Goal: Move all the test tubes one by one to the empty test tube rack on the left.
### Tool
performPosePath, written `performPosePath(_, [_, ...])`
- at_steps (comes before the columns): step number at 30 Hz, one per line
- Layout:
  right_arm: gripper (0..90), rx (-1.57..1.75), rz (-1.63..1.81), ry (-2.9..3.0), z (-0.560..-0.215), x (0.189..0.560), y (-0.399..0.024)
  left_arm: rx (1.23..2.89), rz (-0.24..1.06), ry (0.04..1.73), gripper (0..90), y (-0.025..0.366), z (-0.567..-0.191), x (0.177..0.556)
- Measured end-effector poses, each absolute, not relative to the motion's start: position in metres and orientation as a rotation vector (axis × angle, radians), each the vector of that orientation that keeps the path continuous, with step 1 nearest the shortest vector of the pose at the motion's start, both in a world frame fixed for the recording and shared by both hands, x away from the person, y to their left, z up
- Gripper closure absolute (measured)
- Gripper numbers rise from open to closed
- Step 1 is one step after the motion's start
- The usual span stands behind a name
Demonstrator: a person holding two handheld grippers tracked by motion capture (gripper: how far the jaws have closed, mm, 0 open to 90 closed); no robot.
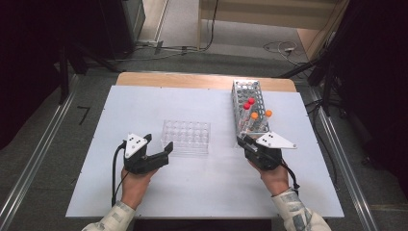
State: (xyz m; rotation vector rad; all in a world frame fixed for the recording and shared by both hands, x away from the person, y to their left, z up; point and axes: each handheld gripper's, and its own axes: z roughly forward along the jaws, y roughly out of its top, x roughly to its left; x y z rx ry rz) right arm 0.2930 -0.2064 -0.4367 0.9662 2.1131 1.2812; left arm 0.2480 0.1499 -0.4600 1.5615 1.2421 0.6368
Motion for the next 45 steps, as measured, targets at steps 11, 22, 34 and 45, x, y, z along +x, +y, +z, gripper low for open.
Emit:
performPosePath(11, [73.1,0.899,1.279,2.174,-0.446,0.287,-0.183,1.633,0.542,1.118,25.3,0.102,-0.447,0.259])
performPosePath(22, [73.1,0.845,1.281,2.232,-0.457,0.281,-0.161,1.688,0.419,0.978,39.8,0.056,-0.435,0.264])
performPosePath(34, [73.1,0.821,1.293,2.256,-0.457,0.276,-0.15,1.749,0.371,0.913,54.5,0.035,-0.437,0.268])
performPosePath(45, [73.0,0.8,1.283,2.251,-0.458,0.275,-0.148,1.768,0.339,0.911,69.1,0.033,-0.437,0.269])
